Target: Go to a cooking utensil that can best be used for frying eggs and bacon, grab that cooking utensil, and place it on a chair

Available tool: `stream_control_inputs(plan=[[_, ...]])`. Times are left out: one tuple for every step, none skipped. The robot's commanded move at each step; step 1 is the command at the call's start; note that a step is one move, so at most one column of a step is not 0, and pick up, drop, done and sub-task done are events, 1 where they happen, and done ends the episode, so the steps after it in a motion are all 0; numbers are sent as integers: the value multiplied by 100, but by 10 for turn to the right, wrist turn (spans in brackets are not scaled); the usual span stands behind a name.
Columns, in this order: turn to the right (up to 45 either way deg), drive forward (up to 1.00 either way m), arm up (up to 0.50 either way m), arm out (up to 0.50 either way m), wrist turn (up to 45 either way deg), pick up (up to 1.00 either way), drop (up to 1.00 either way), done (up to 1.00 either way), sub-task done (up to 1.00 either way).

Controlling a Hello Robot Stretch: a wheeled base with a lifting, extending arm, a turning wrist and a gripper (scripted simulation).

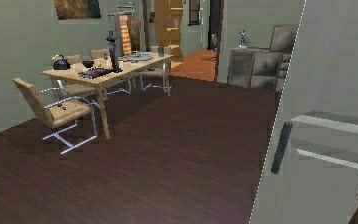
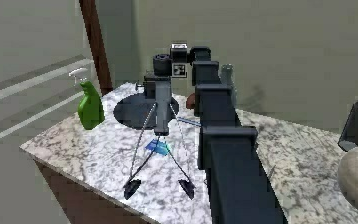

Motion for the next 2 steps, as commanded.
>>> stream_control_inputs(plan=[[0, 0, 0, 0, 450, 0, 0, 0, 0], [0, 0, 0, 0, 450, 0, 0, 0, 0]])
